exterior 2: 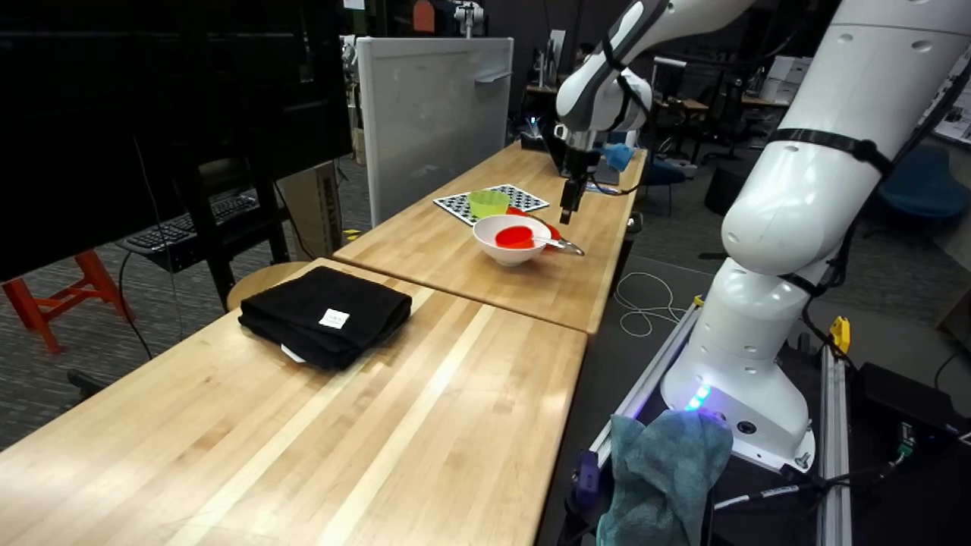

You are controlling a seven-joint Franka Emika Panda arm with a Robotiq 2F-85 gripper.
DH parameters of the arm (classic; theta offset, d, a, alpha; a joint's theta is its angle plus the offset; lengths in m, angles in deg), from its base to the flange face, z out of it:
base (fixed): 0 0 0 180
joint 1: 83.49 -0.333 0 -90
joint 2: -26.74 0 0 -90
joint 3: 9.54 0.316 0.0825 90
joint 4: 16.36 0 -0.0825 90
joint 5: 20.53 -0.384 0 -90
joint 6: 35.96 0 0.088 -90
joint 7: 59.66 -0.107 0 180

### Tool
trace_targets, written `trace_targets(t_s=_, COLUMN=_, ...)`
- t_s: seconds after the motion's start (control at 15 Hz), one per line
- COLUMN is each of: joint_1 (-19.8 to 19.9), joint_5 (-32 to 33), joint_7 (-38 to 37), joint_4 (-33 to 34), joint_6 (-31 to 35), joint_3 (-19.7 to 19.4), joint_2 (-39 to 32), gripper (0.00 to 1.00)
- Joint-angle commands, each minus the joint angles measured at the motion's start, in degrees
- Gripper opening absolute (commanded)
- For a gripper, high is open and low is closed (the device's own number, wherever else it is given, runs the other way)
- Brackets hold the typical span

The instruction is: Move the measuring cup closest to the bottom edge to the table on the left

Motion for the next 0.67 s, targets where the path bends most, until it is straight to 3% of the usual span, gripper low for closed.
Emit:
trace_targets(t_s=0.0, joint_1=1.5, joint_5=-2.8, joint_7=0.9, joint_4=-0.5, joint_6=3.1, joint_3=2.4, joint_2=-2.3, gripper=1.0)
trace_targets(t_s=0.6, joint_1=4.4, joint_5=-6.1, joint_7=1.6, joint_4=-1.0, joint_6=5.0, joint_3=4.4, joint_2=-4.9, gripper=1.0)
